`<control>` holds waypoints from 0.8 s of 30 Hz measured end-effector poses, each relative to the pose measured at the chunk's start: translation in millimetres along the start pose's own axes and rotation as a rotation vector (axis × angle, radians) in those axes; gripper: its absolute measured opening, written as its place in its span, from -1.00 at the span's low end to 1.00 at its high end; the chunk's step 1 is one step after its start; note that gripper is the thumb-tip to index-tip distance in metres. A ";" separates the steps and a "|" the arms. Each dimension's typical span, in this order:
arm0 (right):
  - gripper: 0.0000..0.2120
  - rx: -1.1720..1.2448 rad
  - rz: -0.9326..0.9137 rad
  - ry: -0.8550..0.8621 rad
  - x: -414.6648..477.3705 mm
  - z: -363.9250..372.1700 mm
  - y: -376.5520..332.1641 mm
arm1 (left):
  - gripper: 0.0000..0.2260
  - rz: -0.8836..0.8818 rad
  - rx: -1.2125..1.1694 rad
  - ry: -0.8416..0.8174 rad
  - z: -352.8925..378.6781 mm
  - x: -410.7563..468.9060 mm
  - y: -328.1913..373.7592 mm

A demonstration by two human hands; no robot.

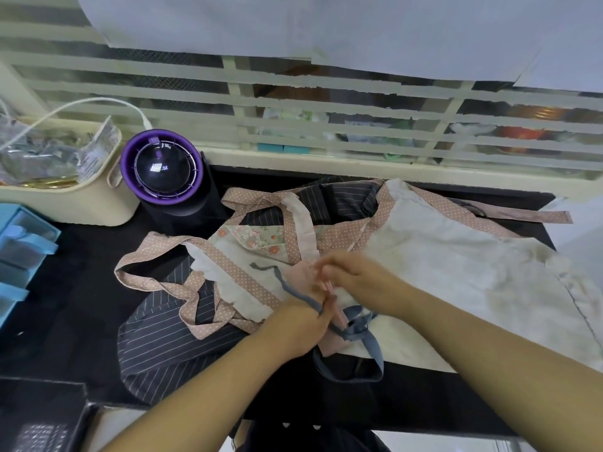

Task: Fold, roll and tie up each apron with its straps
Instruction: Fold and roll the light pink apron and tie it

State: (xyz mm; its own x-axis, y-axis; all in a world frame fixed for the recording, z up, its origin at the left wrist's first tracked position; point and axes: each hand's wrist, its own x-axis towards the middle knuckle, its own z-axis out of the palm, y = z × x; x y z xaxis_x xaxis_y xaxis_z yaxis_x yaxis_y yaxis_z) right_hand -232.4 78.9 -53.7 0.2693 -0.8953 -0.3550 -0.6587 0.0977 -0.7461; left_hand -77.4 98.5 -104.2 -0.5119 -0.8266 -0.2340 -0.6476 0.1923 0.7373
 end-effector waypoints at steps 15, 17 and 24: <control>-0.84 0.445 0.368 -0.170 20.9 16.2 18.3 | -0.59 0.192 0.385 0.037 21.3 -18.9 -13.4; -0.90 0.634 0.427 -0.141 18.2 18.2 20.8 | -0.59 0.234 0.333 0.093 22.8 -23.2 -19.4; -0.91 1.262 0.500 0.145 11.9 14.0 26.4 | -0.69 0.232 0.111 0.057 40.5 -23.4 -32.9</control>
State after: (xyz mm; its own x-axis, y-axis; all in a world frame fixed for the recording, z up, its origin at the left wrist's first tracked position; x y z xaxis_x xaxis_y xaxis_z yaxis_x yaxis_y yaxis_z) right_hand -236.7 76.9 -85.5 0.0667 -0.6768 -0.7331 0.4416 0.6789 -0.5866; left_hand -67.0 133.0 -148.6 -0.6237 -0.7811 -0.0285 -0.5758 0.4345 0.6926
